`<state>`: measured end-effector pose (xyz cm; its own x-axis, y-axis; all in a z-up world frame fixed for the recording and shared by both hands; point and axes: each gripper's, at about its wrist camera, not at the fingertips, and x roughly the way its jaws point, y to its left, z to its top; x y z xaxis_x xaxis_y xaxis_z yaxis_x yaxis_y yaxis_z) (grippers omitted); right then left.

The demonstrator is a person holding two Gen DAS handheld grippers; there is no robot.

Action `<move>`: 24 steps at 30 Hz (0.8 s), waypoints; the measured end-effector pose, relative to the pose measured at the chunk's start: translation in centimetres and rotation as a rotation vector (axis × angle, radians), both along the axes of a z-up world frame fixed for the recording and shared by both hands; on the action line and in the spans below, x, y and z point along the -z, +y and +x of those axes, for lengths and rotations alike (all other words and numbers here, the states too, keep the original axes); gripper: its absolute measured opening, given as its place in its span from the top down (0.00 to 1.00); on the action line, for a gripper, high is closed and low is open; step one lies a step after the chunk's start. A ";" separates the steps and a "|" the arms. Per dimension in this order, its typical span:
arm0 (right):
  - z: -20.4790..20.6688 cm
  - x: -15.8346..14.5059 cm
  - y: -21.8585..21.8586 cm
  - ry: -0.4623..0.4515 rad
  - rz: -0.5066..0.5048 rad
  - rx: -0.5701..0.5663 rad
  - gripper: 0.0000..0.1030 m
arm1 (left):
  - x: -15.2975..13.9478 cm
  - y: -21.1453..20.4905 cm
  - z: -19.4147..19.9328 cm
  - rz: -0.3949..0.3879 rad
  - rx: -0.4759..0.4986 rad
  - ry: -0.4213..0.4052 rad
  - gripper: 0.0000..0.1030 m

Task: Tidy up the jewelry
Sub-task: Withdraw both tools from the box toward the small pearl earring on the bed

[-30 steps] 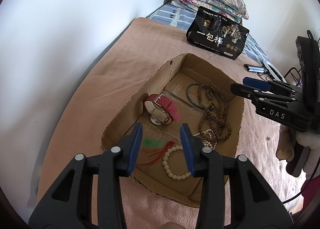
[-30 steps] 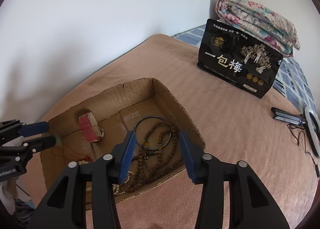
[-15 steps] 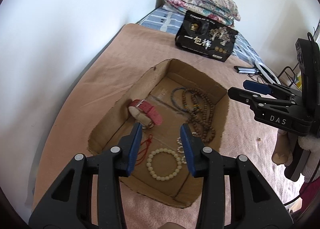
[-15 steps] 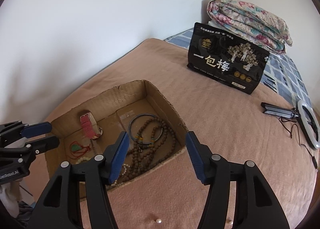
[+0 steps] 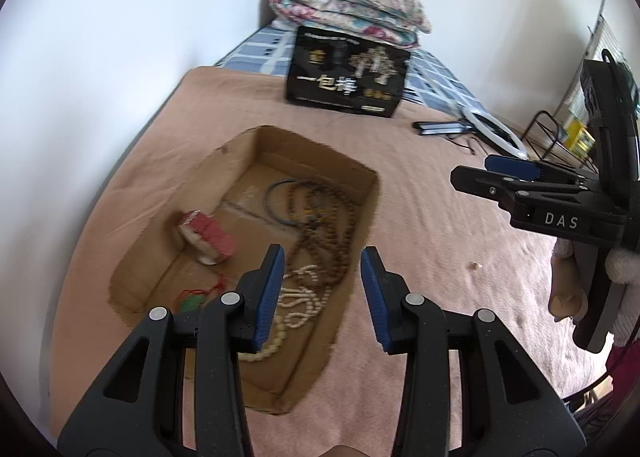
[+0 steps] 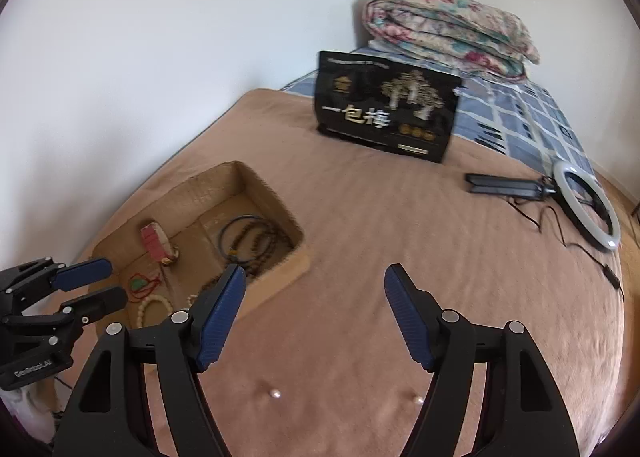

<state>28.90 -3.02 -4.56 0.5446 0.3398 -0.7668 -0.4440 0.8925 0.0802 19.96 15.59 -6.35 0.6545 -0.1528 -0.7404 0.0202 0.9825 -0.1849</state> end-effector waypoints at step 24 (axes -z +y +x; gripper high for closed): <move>-2.8 5.5 -12.4 0.007 0.011 0.144 0.29 | 5.1 -11.1 -0.2 0.077 0.270 0.063 0.61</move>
